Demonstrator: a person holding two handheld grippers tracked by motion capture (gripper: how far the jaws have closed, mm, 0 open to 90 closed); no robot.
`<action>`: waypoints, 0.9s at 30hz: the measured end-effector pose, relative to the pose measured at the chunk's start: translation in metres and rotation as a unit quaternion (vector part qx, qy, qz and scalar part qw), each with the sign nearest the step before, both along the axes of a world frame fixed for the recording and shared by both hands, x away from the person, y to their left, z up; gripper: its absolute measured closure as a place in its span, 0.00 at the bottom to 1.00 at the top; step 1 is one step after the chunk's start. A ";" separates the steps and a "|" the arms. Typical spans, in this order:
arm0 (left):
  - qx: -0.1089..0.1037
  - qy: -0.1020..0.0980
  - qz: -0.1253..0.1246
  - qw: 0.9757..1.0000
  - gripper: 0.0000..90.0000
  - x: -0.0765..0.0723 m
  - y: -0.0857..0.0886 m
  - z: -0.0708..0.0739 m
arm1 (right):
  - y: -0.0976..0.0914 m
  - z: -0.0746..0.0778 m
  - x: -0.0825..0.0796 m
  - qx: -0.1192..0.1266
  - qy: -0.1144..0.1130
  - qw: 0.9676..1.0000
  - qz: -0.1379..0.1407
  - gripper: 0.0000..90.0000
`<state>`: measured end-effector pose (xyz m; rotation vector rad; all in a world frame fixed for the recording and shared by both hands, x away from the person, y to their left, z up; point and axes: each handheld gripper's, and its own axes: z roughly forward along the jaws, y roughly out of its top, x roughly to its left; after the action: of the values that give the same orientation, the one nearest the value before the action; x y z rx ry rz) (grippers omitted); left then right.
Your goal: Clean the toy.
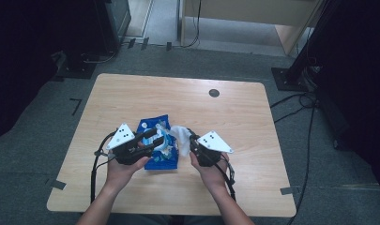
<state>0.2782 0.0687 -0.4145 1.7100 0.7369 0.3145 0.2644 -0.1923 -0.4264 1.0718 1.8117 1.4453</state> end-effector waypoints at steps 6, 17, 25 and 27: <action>0.008 0.022 -0.018 1.000 0.57 0.001 -0.010 -0.013 | -0.038 0.013 -0.002 0.009 -0.016 0.999 -0.030 1.00; 0.022 0.053 -0.052 0.997 0.53 -0.006 -0.035 -0.042 | -0.082 0.021 -0.015 0.003 -0.036 0.997 -0.070 1.00; 0.054 0.084 -0.073 0.992 0.57 -0.016 -0.057 -0.074 | -0.103 0.009 -0.026 0.015 -0.022 0.996 -0.088 1.00; 0.062 0.087 -0.075 0.991 0.61 -0.016 -0.059 -0.078 | -0.104 0.007 -0.026 0.014 -0.021 0.996 -0.090 1.00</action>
<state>0.2620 0.0094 -0.4921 1.9170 0.7231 0.1094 0.2381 -0.2967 -0.4191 1.1767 1.6249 1.3779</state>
